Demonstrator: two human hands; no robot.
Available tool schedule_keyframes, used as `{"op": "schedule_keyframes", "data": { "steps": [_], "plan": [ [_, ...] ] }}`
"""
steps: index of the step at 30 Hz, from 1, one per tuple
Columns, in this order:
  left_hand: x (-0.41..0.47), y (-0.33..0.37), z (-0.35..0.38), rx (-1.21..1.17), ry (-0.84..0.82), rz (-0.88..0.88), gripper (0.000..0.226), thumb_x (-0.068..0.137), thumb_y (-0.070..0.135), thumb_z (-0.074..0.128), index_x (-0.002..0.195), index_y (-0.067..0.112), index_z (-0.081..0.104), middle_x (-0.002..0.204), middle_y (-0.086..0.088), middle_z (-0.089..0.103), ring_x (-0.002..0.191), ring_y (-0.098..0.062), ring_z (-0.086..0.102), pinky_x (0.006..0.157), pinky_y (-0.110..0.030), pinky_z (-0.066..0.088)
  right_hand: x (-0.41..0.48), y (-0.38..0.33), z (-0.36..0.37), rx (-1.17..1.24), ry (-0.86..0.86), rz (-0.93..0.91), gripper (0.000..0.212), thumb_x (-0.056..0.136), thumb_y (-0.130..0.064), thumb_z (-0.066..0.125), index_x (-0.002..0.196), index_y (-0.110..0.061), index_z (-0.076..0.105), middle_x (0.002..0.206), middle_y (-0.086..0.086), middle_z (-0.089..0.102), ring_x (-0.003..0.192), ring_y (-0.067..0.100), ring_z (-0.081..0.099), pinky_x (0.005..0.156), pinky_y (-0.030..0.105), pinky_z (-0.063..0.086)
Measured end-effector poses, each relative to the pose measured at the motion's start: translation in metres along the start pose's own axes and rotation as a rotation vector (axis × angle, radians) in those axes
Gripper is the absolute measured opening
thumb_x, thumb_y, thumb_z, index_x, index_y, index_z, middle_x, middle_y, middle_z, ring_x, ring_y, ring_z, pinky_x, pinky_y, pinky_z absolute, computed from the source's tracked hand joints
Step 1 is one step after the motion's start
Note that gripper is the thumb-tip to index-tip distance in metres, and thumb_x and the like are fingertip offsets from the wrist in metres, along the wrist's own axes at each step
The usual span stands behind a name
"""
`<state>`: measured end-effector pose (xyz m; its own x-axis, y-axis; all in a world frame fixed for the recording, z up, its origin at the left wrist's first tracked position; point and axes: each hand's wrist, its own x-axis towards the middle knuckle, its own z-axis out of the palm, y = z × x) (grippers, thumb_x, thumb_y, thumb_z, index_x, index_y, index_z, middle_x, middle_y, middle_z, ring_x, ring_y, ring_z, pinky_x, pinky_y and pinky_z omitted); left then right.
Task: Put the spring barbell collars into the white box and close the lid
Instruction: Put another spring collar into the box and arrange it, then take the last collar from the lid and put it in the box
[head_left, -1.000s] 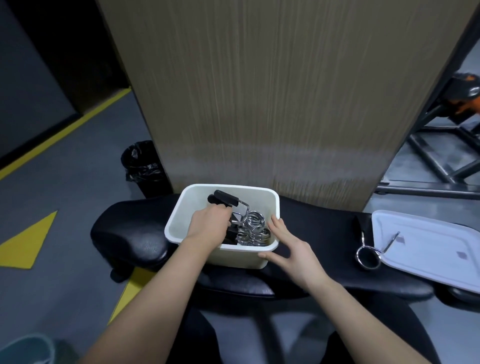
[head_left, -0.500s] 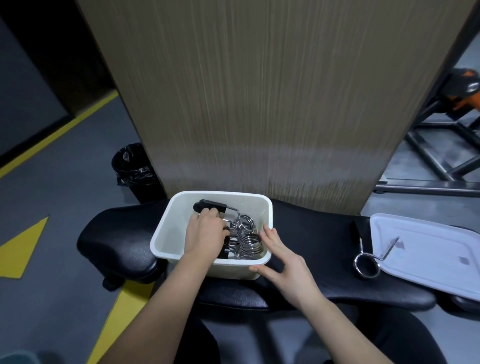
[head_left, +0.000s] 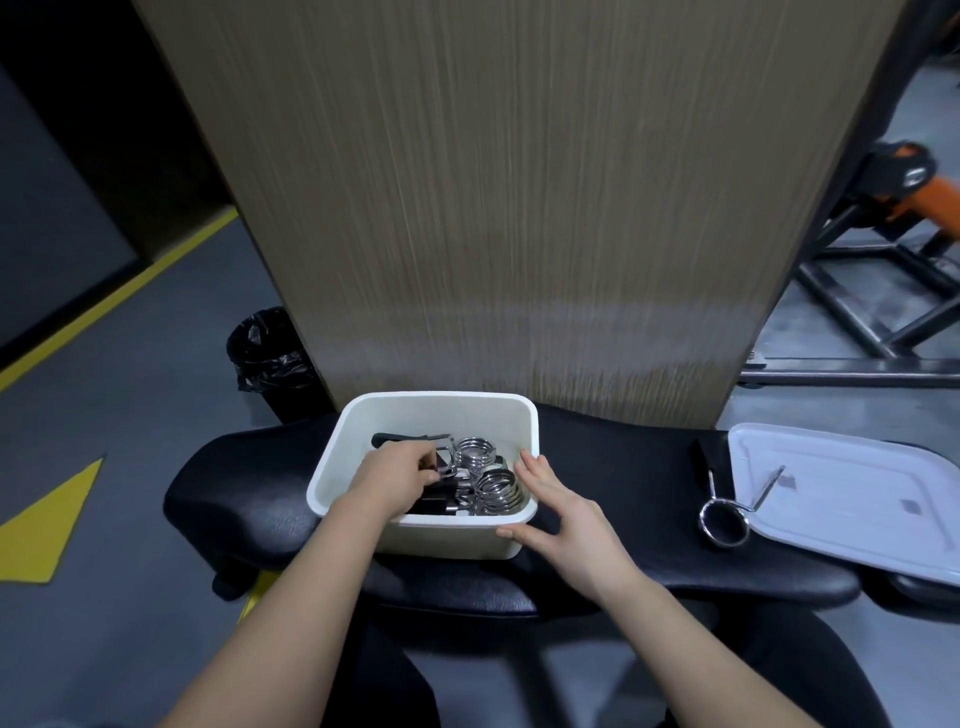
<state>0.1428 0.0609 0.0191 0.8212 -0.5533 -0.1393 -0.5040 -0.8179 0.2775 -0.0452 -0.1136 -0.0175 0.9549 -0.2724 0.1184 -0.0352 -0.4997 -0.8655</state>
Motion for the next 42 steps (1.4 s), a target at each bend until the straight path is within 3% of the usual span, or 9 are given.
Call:
{"op": "schedule_keyframes", "data": {
  "steps": [6, 9, 12, 14, 17, 22, 28, 35, 42],
  "plan": [
    [-0.009, 0.011, 0.003, -0.034, -0.043, 0.034, 0.026, 0.085, 0.055, 0.067, 0.104, 0.037, 0.072, 0.102, 0.012, 0.07, 0.101, -0.016, 0.062, 0.086, -0.034, 0.05, 0.002, -0.007, -0.006, -0.064, -0.026, 0.006, 0.084, 0.079, -0.037, 0.081, 0.15, -0.029, 0.038, 0.156, -0.023, 0.025, 0.143, -0.015, 0.011, 0.122, 0.022, 0.016],
    [-0.013, 0.013, 0.005, -0.002, 0.132, 0.065, 0.037, 0.092, 0.058, 0.055, 0.122, 0.039, 0.066, 0.118, 0.008, 0.07, 0.112, -0.019, 0.061, 0.095, -0.038, 0.047, -0.003, -0.013, -0.017, -0.141, -0.058, 0.007, 0.09, 0.081, -0.039, 0.079, 0.153, -0.039, 0.026, 0.15, -0.028, 0.018, 0.141, -0.008, 0.007, 0.123, 0.027, 0.015],
    [-0.023, 0.02, 0.01, -0.061, 0.329, 0.103, 0.04, 0.1, 0.049, 0.046, 0.132, 0.031, 0.06, 0.123, 0.007, 0.07, 0.116, -0.021, 0.061, 0.109, -0.041, 0.034, -0.017, -0.004, -0.036, -0.145, -0.01, 0.066, 0.099, 0.08, -0.04, 0.079, 0.153, -0.048, 0.013, 0.153, -0.028, 0.013, 0.142, -0.003, 0.007, 0.119, 0.018, 0.015],
    [-0.035, 0.035, 0.01, -0.203, 0.373, 0.14, 0.039, 0.101, 0.045, 0.044, 0.132, 0.028, 0.061, 0.121, 0.007, 0.07, 0.112, -0.019, 0.063, 0.101, -0.039, 0.044, -0.027, 0.011, -0.049, -0.151, 0.065, 0.085, 0.092, 0.083, -0.034, 0.078, 0.154, -0.04, 0.02, 0.159, -0.021, 0.021, 0.145, -0.006, 0.017, 0.116, 0.009, 0.013],
    [-0.05, 0.071, 0.014, -0.287, 0.253, 0.201, 0.043, 0.1, 0.053, 0.038, 0.135, 0.034, 0.056, 0.126, 0.012, 0.066, 0.111, -0.014, 0.062, 0.092, -0.036, 0.049, -0.039, 0.036, -0.068, -0.226, 0.23, 0.189, 0.077, 0.088, -0.024, 0.072, 0.153, -0.022, 0.032, 0.158, -0.008, 0.035, 0.143, 0.003, 0.031, 0.111, 0.006, 0.016],
    [-0.056, 0.133, 0.035, -0.093, 0.059, 0.178, 0.082, 0.092, 0.072, 0.033, 0.156, 0.024, 0.017, 0.141, -0.007, 0.055, 0.122, -0.035, 0.056, 0.097, -0.044, 0.046, -0.054, 0.069, -0.087, -0.419, 0.434, 0.531, 0.058, 0.089, -0.021, 0.063, 0.142, -0.009, 0.044, 0.139, 0.012, 0.049, 0.13, 0.033, 0.047, 0.102, 0.042, 0.043],
    [-0.04, 0.149, 0.049, 0.272, 0.028, 0.003, 0.081, 0.098, 0.028, 0.05, 0.157, 0.008, -0.001, 0.115, -0.013, 0.068, 0.103, -0.035, 0.066, 0.078, -0.04, 0.048, -0.061, 0.099, -0.091, -0.504, 0.197, 0.738, 0.039, 0.094, -0.028, 0.053, 0.128, -0.009, 0.048, 0.134, 0.014, 0.043, 0.115, 0.038, 0.056, 0.093, 0.045, 0.046],
    [-0.037, 0.158, 0.056, 0.27, 0.063, 0.061, 0.075, 0.098, 0.024, 0.045, 0.157, 0.008, 0.004, 0.103, -0.014, 0.071, 0.094, -0.037, 0.067, 0.073, -0.041, 0.049, -0.057, 0.12, -0.095, -0.544, 0.132, 0.698, 0.02, 0.1, -0.026, 0.05, 0.115, -0.014, 0.046, 0.127, 0.014, 0.042, 0.098, 0.044, 0.061, 0.075, 0.043, 0.043],
    [-0.037, 0.159, 0.059, 0.127, 0.146, 0.122, 0.083, 0.096, 0.06, 0.035, 0.156, 0.007, 0.014, 0.1, -0.014, 0.072, 0.094, -0.037, 0.067, 0.077, -0.043, 0.05, -0.043, 0.088, -0.098, -0.452, 0.357, 0.464, 0.009, 0.101, -0.029, 0.041, 0.101, -0.021, 0.045, 0.1, 0.007, 0.062, 0.088, 0.041, 0.062, 0.068, 0.041, 0.043]
  ]
}}
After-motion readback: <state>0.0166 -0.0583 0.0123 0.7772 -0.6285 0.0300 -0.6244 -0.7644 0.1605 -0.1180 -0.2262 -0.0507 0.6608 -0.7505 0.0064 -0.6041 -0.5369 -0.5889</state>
